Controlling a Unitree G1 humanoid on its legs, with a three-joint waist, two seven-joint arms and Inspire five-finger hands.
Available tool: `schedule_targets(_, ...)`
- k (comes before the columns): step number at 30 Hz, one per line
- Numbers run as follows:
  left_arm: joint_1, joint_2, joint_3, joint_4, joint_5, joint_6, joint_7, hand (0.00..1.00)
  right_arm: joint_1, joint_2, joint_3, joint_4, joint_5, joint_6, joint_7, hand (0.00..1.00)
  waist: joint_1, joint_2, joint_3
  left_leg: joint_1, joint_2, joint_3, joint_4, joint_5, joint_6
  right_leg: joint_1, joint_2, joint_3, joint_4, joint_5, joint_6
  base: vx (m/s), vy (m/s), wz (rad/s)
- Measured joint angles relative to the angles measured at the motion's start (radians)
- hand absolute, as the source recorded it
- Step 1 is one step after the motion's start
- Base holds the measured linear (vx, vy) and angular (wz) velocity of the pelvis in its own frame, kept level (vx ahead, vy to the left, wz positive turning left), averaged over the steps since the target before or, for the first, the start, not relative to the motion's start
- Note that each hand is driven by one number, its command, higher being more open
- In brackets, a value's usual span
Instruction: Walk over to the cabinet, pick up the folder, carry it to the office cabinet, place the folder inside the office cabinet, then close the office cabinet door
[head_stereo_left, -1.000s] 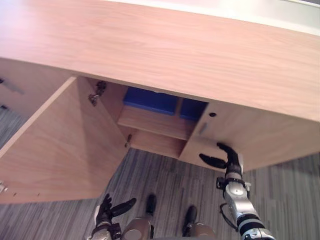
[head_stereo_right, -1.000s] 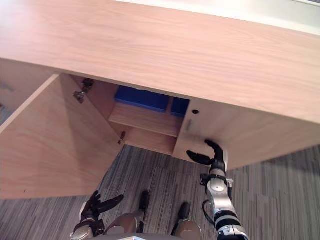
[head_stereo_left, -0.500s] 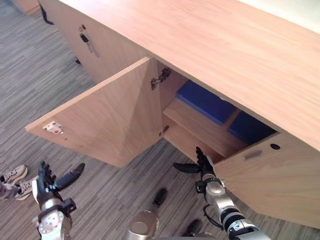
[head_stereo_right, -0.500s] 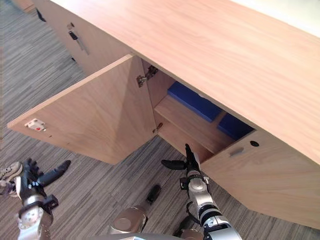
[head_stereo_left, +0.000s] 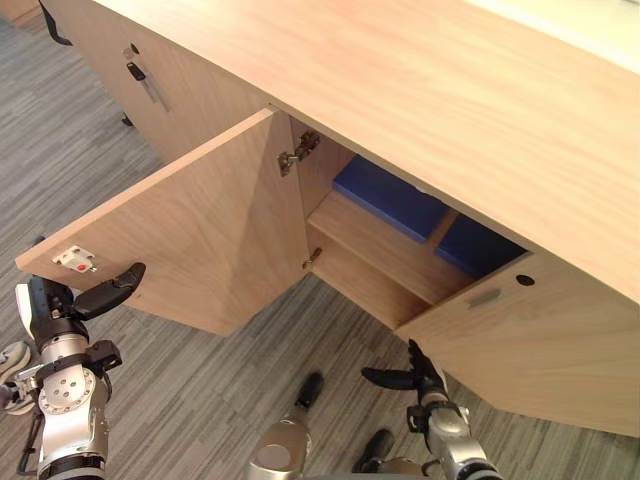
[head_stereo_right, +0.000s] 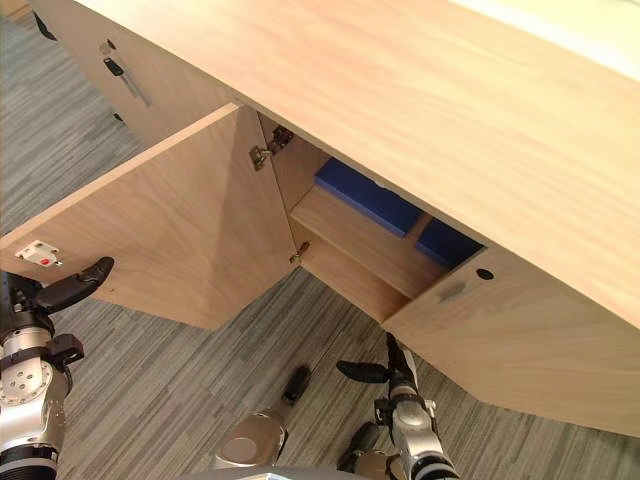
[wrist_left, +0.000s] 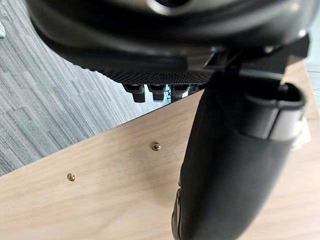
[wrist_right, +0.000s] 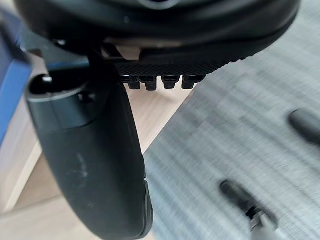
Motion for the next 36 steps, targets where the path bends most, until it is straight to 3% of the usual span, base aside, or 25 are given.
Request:
schedule_targets(3, 0.097, -0.103, 0.003, -0.098, 0.0, -0.017, 0.006, 1.0, 0.025, 0.003, -0.026, 0.001, -0.001, 0.002, 0.004, 1.0, 0.001, -0.006, -0.002, 0.019, 0.007, 0.042, 0.0, -0.002, 0.001, -0.002, -0.002, 0.037, 0.015, 0.002, -0.002, -0.08, 0.027, -0.31)
schedule_targets(7, 0.234, -0.256, -0.068, -0.182, 0.0, -0.039, 0.005, 1.0, 0.057, 0.026, -0.051, 0.005, -0.002, 0.005, 0.005, 1.0, -0.002, -0.013, -0.012, 0.021, 0.021, 0.094, 0.0, -0.015, 0.008, -0.021, 0.002, 0.088, 0.014, 0.007, -0.013, -0.12, 0.032, -0.27)
schedule_targets(9, 0.322, -0.3, -0.193, -0.17, -0.001, -0.015, -0.003, 1.0, 0.078, 0.046, -0.07, 0.018, -0.001, 0.012, 0.006, 1.0, -0.021, -0.016, -0.017, 0.011, 0.031, 0.134, 0.0, -0.011, 0.009, -0.035, 0.004, 0.109, 0.016, 0.003, -0.004, -0.11, 0.032, -0.05)
schedule_targets(10, 0.33, -0.303, -0.207, -0.166, -0.001, -0.011, -0.006, 1.0, 0.078, 0.047, -0.071, 0.02, -0.001, 0.014, 0.006, 1.0, -0.023, -0.016, -0.017, 0.01, 0.033, 0.14, 0.0, -0.01, 0.009, -0.037, 0.005, 0.113, 0.017, 0.003, -0.004, -0.1, 0.024, -0.06)
schedule_targets(14, 0.368, -0.333, -0.429, -0.053, 0.024, 0.028, -0.081, 1.0, 0.076, 0.063, -0.07, 0.025, -0.001, 0.02, 0.007, 1.0, -0.041, -0.018, -0.018, -0.004, 0.043, 0.215, 0.0, -0.009, 0.009, -0.09, 0.018, 0.228, 0.028, 0.004, 0.001, -0.07, 0.03, -0.33)
schedule_targets(18, 0.281, -0.322, -0.603, 0.0, 0.128, 0.068, -0.12, 1.0, 0.057, 0.077, -0.058, 0.002, -0.001, 0.019, 0.007, 1.0, -0.091, -0.019, -0.018, -0.032, 0.06, 0.308, 0.001, -0.01, 0.01, -0.164, 0.03, 0.334, 0.029, 0.01, 0.01, -0.04, 0.025, -0.73)
schedule_targets(22, 0.04, -0.321, -0.674, 0.078, 0.198, 0.099, -0.118, 1.0, 0.053, 0.08, -0.042, -0.023, -0.001, 0.019, -0.004, 1.0, -0.167, -0.032, -0.018, -0.051, 0.064, 0.417, 0.005, -0.016, 0.019, -0.223, 0.037, 0.433, 0.004, 0.074, 0.007, 0.02, 0.019, -0.81)
schedule_targets(26, -0.147, -0.272, -0.634, 0.109, 0.209, 0.108, -0.083, 1.0, 0.043, 0.077, -0.04, -0.03, -0.001, 0.02, -0.01, 1.0, -0.223, -0.035, -0.019, -0.05, 0.067, 0.501, 0.006, -0.026, 0.024, -0.248, 0.039, 0.507, -0.037, 0.139, 0.006, 0.1, 0.003, -0.66)
schedule_targets(29, -0.201, -0.203, -0.583, 0.113, 0.259, 0.121, -0.069, 1.0, 0.042, 0.073, -0.045, -0.02, -0.002, 0.02, -0.007, 1.0, -0.245, -0.035, -0.018, -0.04, 0.073, 0.529, 0.006, -0.028, 0.028, -0.245, 0.047, 0.532, -0.055, 0.165, 0.004, 0.11, -0.011, -0.34)
schedule_targets(33, -0.264, -0.087, -0.466, 0.146, 0.301, 0.131, -0.055, 1.0, 0.05, 0.064, -0.082, -0.006, -0.001, 0.025, 0.008, 1.0, -0.248, -0.033, -0.018, -0.012, 0.079, 0.521, 0.006, -0.029, 0.028, -0.212, 0.053, 0.519, -0.066, 0.165, 0.003, 0.12, -0.011, -0.02)
schedule_targets(36, -0.264, -0.063, -0.436, 0.142, 0.316, 0.131, -0.042, 1.0, 0.057, 0.044, -0.091, -0.005, -0.001, 0.025, 0.018, 1.0, -0.246, -0.026, -0.017, 0.003, 0.079, 0.506, 0.006, -0.031, 0.026, -0.185, 0.053, 0.5, -0.071, 0.16, -0.003, 0.03, -0.004, 0.18)
